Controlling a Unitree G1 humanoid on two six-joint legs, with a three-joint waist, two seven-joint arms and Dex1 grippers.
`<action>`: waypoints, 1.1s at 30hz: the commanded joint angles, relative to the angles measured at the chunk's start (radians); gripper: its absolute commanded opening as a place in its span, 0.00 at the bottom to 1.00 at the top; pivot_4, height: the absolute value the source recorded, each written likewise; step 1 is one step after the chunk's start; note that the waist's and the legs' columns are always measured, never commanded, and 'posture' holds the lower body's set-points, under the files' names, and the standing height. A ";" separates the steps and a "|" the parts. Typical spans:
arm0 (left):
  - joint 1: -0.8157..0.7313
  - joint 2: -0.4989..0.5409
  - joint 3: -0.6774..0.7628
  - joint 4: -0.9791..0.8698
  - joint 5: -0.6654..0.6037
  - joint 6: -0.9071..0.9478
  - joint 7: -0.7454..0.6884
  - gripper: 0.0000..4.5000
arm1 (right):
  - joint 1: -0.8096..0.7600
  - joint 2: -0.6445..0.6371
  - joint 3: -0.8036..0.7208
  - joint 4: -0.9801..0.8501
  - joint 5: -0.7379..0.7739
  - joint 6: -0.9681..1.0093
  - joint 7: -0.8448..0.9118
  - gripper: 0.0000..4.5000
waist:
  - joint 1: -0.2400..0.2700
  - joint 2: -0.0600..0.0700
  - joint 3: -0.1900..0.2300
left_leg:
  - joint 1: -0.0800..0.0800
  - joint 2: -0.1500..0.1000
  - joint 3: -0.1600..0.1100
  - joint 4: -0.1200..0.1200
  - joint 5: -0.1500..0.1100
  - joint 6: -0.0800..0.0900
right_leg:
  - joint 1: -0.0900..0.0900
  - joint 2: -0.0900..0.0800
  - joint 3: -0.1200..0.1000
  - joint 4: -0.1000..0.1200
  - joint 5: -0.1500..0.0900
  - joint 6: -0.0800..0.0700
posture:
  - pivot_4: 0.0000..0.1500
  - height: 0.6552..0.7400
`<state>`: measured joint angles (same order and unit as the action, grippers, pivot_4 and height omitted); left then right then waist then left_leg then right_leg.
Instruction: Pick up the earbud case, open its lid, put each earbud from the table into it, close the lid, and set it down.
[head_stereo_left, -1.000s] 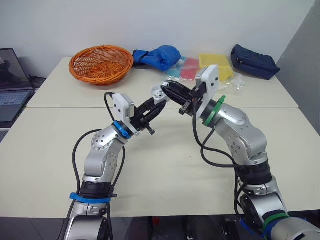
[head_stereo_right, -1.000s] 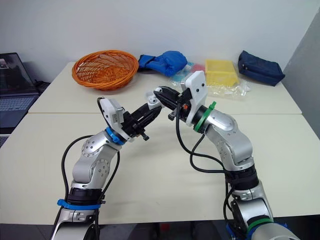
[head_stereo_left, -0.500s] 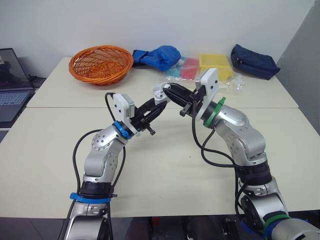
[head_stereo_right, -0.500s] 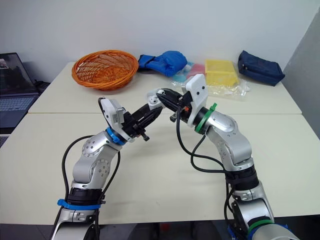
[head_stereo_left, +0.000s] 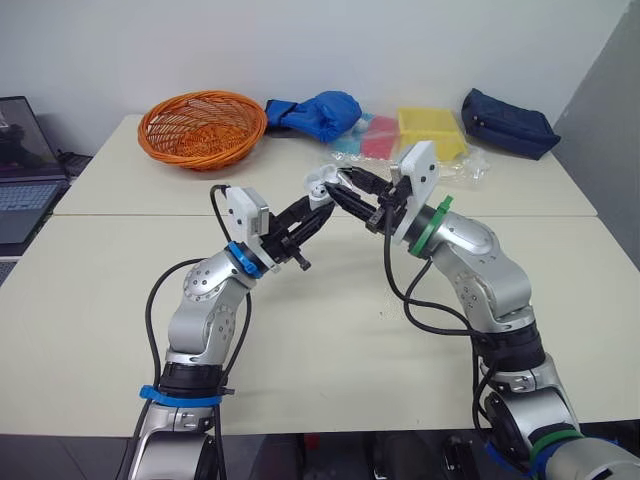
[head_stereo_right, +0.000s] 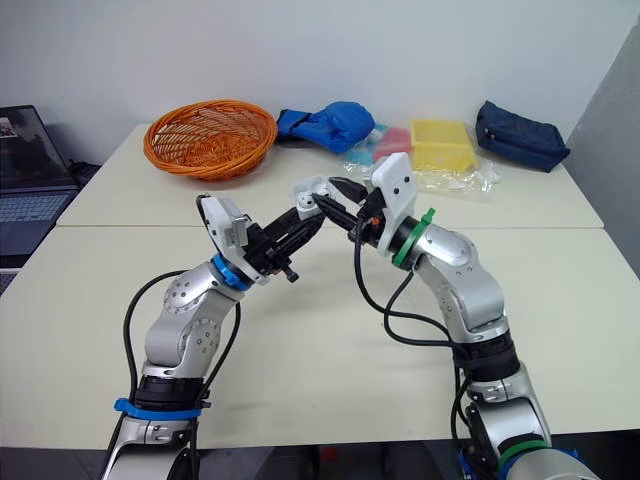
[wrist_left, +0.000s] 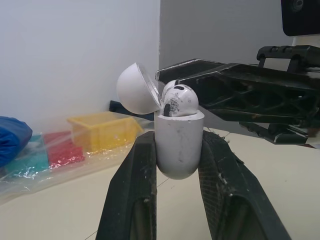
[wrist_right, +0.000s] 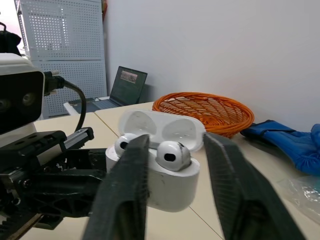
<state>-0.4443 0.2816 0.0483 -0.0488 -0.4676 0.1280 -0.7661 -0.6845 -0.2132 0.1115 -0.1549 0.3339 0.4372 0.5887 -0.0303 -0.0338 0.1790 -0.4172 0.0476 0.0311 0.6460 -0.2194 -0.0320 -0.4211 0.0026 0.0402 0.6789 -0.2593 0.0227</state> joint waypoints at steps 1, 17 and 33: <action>-0.018 -0.002 0.001 -0.055 -0.018 -0.011 -0.004 0.17 | -0.005 0.004 0.008 -0.019 0.001 -0.018 0.009 0.57 | 0.000 0.000 0.000 | 0.000 0.000 0.000 0.000 0.000 0.000 | 0.000 0.000 0.000 0.000 0.000 0.000 | 1.00 1.00; -0.006 0.015 0.008 -0.050 -0.018 -0.014 -0.025 0.17 | -0.108 -0.215 -0.133 -0.037 0.235 0.213 0.107 0.57 | -0.004 0.000 0.000 | 0.001 0.000 0.000 0.000 0.000 0.000 | 0.000 0.000 0.000 0.000 0.000 0.001 | 1.00 1.00; 0.007 0.007 -0.033 -0.071 -0.019 0.005 -0.061 0.17 | -0.537 -0.105 0.065 0.696 0.002 0.075 0.413 0.01 | -0.003 0.001 0.000 | -0.002 0.002 0.002 -0.001 0.001 0.002 | -0.004 0.003 0.001 -0.002 0.002 -0.004 | 1.00 1.00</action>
<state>-0.4337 0.2902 0.0162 -0.0711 -0.4711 0.1406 -0.8224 -1.1762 -0.3272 0.1937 0.5616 0.3267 0.5324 0.9535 -0.0333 -0.0331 0.1795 -0.4189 0.0492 0.0331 0.6448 -0.2186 -0.0303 -0.4248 0.0052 0.0411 0.6776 -0.2573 0.0186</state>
